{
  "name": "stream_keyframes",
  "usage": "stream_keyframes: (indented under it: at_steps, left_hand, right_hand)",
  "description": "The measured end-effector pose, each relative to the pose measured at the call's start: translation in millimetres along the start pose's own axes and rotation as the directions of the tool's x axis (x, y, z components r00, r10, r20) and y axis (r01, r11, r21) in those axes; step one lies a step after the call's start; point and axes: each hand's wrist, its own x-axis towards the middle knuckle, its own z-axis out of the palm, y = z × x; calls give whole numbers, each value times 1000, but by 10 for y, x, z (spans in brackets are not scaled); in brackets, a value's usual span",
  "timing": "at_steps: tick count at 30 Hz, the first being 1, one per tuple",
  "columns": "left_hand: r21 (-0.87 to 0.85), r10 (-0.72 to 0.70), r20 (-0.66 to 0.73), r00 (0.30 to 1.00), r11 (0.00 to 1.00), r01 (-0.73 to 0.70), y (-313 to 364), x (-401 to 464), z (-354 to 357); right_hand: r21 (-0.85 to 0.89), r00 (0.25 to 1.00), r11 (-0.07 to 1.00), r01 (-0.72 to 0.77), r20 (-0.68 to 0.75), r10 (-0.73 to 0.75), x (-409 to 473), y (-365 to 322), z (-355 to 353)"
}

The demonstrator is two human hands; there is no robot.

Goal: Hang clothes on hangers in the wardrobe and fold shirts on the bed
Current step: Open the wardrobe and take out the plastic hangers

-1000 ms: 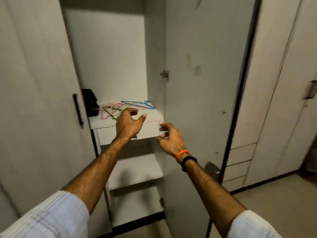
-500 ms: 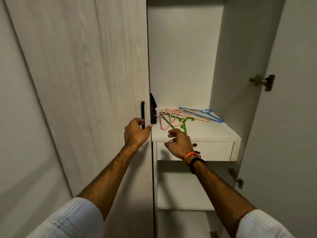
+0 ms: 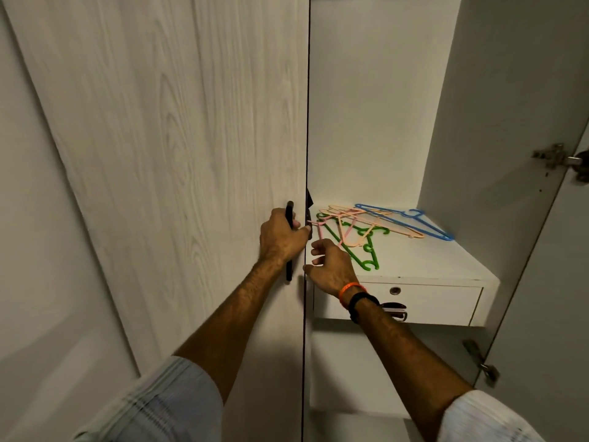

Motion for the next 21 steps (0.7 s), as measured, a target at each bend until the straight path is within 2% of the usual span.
stream_keyframes:
  at_steps: [5, 9, 13, 16, 18, 19, 20, 21]
  left_hand:
    - [-19, 16, -70, 997, 1000, -17, -29, -535, -303]
    - [-64, 12, -126, 992, 998, -21, -57, -1137, -775]
    - [-104, -52, -217, 975, 994, 30, -138, -1726, -1345]
    - [-76, -99, -347, 933, 994, 77, -207, -2088, -1785]
    - [3, -102, -446, 889, 993, 116, -222, -2341, -2089]
    - [71, -35, -479, 877, 994, 78, -226, -2437, -2220]
    - [197, 96, -502, 859, 980, 6, -237, -2541, -2368]
    - [386, 272, -481, 833, 919, -77, -235, -2617, -2502]
  right_hand:
    - [53, 997, 997, 53, 50, -56, -354, -142, 63]
    - [135, 980, 980, 147, 112, -163, -917, -383, 201]
    - [212, 967, 957, 197, 117, -225, -1605, -631, 415]
    - [188, 952, 948, 258, 118, -282, -2080, -873, 634]
    - [182, 938, 935, 304, 115, -327, -2360, -1075, 795]
    - [176, 930, 929, 324, 122, -348, -2468, -1166, 859]
    - [162, 919, 925, 344, 144, -367, -2583, -1272, 928]
    - [137, 910, 922, 362, 162, -381, -2671, -1367, 997]
